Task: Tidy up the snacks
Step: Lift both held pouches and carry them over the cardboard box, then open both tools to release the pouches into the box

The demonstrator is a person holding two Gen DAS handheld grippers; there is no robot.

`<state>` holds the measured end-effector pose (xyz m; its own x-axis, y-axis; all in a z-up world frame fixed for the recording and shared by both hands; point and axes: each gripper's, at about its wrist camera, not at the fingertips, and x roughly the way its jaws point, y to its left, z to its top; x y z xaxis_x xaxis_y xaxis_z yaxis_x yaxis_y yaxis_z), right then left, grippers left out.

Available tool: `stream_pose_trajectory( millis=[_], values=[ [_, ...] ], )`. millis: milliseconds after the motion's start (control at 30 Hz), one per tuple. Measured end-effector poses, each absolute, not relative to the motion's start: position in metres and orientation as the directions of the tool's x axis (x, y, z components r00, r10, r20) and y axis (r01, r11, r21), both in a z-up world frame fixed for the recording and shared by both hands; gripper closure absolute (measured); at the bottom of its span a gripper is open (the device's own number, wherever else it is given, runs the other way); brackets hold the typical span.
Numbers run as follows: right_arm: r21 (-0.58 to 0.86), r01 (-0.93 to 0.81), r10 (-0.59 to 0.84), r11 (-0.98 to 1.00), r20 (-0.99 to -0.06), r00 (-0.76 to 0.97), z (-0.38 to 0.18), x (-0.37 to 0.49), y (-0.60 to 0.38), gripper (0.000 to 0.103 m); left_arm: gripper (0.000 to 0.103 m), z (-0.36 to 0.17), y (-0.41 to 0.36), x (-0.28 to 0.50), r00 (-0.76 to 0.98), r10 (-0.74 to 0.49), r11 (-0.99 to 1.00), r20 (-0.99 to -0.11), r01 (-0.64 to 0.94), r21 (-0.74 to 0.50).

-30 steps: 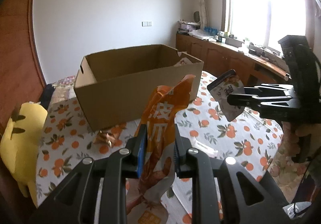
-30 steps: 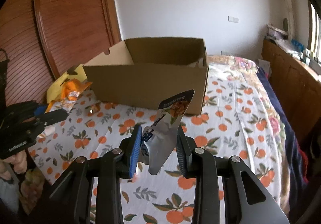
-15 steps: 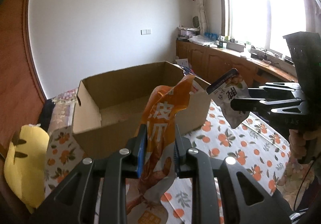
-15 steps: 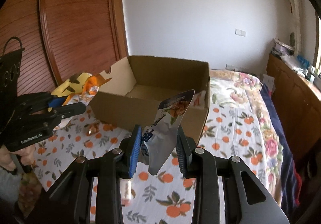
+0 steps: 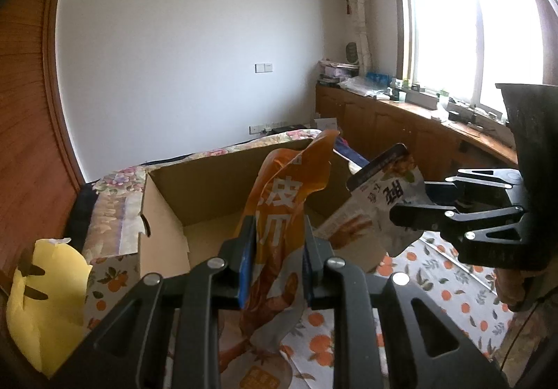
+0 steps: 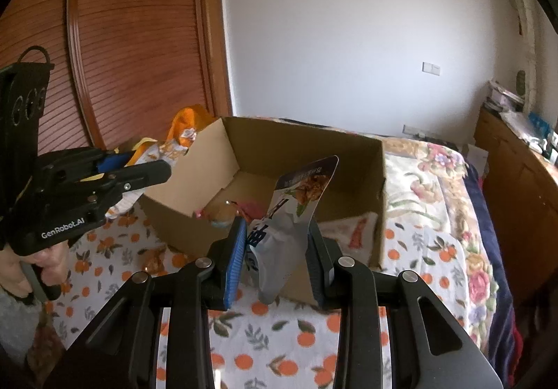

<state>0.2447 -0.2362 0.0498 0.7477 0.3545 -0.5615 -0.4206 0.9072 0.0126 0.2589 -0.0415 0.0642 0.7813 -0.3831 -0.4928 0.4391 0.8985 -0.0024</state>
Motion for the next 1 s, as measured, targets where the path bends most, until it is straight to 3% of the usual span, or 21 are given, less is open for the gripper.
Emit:
stream_pose_trajectory(
  millis=[1000],
  values=[
    [0.008, -0.437, 0.367, 0.899, -0.557, 0.745, 0.038, 0.31, -0.206, 0.073, 0.082, 0.046, -0.05, 0.314, 0.763, -0.374, 0.898, -0.527, 0.44, -0.001]
  ],
)
